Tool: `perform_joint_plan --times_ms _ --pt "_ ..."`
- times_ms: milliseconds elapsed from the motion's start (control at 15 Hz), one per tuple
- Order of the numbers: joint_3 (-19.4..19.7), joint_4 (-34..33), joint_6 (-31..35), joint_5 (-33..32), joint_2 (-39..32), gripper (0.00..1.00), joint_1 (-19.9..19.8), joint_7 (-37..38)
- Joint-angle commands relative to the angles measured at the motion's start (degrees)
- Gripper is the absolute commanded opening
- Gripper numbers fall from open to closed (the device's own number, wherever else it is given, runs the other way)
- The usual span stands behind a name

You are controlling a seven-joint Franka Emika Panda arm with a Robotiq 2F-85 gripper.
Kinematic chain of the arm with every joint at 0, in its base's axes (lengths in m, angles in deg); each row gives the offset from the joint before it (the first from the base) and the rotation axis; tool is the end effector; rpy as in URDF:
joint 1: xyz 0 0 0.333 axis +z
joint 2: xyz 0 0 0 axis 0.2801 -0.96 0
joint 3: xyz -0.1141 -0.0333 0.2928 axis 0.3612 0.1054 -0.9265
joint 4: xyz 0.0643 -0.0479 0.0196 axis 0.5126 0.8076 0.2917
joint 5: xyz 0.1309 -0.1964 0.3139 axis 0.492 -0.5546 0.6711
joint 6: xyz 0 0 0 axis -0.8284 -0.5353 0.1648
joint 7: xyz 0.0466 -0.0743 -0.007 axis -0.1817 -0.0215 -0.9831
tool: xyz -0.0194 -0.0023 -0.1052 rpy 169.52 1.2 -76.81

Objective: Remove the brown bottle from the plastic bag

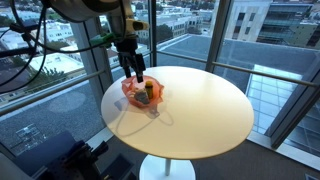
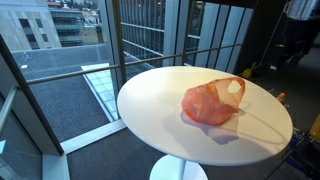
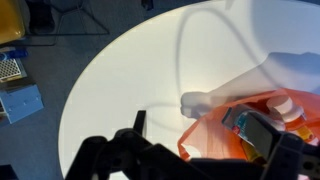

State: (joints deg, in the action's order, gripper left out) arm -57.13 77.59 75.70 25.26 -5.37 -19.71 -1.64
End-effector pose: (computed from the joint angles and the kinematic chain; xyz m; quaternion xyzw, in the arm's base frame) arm 0.4442 0.0132 0.4239 0.9914 -0.0839 -0.0058 0.0999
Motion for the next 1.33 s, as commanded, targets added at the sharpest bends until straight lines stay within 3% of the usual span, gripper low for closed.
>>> perform_joint_plan --times_ms 0,800,1267 --pt "0.1 -2.7 2.7 -0.4 -3.9 1.0 1.0 2.4" --pt "0.7 -2.7 4.3 0.2 -6.0 1.0 2.1 2.4" --pt "1.0 -3.6 13.3 0.6 -11.7 1.0 2.9 2.1"
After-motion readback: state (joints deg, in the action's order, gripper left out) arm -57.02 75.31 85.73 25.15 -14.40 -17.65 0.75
